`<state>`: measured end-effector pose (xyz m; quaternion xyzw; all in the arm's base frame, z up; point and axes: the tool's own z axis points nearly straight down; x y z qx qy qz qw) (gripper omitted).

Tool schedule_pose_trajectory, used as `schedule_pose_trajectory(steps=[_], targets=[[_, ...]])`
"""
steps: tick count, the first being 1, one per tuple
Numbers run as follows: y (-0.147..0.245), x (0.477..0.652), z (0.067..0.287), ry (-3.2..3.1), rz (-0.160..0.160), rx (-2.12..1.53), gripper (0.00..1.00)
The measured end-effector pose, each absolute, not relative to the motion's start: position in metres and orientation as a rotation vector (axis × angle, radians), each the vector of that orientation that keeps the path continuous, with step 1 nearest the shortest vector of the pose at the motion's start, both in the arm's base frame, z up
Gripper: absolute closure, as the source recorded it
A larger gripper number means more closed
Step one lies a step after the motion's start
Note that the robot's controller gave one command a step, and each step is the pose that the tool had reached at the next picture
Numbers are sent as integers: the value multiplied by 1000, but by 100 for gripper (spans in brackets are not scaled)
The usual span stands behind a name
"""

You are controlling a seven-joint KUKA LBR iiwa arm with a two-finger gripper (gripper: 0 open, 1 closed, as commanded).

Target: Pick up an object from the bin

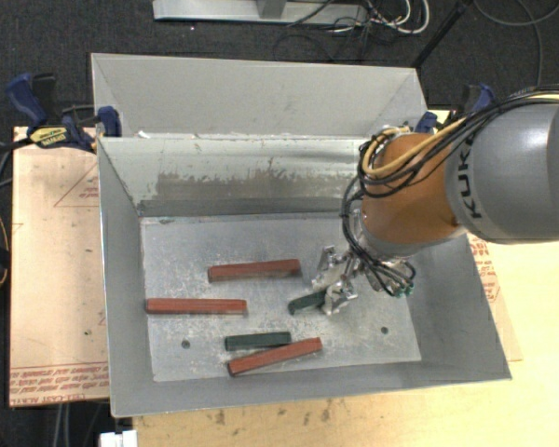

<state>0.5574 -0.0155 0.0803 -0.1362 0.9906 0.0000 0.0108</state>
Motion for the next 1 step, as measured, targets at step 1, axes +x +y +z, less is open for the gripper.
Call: schedule_pose_trajectory(steps=[1], targets=[[-10,537,245,3108,0,-393,100]])
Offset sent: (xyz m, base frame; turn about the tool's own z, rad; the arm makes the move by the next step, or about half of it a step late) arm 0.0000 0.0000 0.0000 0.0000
